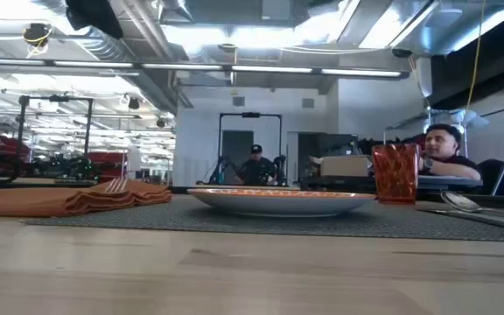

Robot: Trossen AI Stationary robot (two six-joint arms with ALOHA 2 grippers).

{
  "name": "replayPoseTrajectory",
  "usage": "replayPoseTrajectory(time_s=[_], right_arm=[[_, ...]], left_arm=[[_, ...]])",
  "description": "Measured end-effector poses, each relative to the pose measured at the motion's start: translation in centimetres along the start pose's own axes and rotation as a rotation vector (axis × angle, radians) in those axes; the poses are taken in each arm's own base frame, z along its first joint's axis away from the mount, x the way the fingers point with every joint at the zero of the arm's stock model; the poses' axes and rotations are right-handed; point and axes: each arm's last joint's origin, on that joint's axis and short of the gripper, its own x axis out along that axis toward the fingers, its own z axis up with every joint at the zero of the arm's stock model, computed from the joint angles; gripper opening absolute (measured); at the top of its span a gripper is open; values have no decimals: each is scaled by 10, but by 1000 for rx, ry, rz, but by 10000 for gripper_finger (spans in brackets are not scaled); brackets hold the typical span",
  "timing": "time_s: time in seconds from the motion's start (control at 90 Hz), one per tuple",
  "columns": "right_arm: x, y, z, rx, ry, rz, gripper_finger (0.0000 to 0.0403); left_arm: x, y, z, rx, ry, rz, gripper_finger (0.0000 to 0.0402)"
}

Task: Set table place
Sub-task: Adjust the orange table napkin

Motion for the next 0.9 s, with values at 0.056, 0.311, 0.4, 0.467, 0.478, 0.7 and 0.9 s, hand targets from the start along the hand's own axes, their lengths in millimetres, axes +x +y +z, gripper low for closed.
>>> replayPoseTrajectory(time_s=[0.056,0.311,0.4,0.467,0.478,0.7,0.9], right_arm=[[-13,2,4,-1,-4,11,0],[-68,10,14,-9,-41,9,0],[-79,12,12,-13,-21,-10,0],[-83,12,10,-10,-1,-31,0],[-84,12,9,-9,4,-34,0],[-88,17,5,4,16,-60,0],[-88,15,5,25,13,-85,0]], left_arm=[[5,2,2,-7,-8,-19,0],[35,16,8,13,58,-68,0],[53,19,10,28,100,-101,0],[66,20,13,42,120,-104,0],[69,20,14,45,120,-104,0],[115,29,20,58,199,-94,0],[146,41,19,53,268,-55,0]])
